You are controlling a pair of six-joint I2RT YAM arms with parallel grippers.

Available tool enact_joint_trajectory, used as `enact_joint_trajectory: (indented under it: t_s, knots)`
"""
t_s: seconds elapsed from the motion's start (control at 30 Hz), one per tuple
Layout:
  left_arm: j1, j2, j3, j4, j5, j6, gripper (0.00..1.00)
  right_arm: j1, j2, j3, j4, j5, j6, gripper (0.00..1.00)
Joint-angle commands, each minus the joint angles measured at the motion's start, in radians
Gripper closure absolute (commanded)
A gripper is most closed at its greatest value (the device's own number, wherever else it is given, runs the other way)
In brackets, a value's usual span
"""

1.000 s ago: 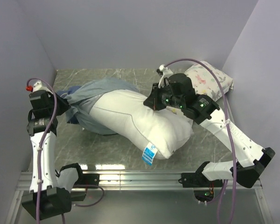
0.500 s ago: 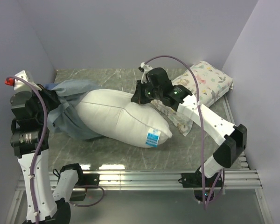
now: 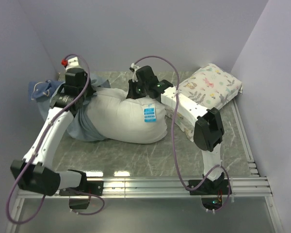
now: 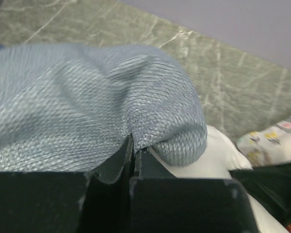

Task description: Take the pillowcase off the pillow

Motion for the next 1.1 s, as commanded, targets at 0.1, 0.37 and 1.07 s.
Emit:
enact_joint_trajectory:
  t_s: [0.1,0.37,1.07]
  knots:
    - [0.007,0.146,-0.065,0.141,-0.095,-0.110,1.00,-0.006,0.069,0.029,-0.055,0.165,-0.064,0.98]
    - [0.041,0.321,-0.189,0.273,0.031,-0.169,1.00,-0.038,-0.167,0.098,-0.094,0.389,-0.114,0.27]
    - [0.046,0.409,-0.183,0.302,0.163,-0.169,0.96,0.371,-0.350,-0.293,0.108,0.717,-0.187,0.09]
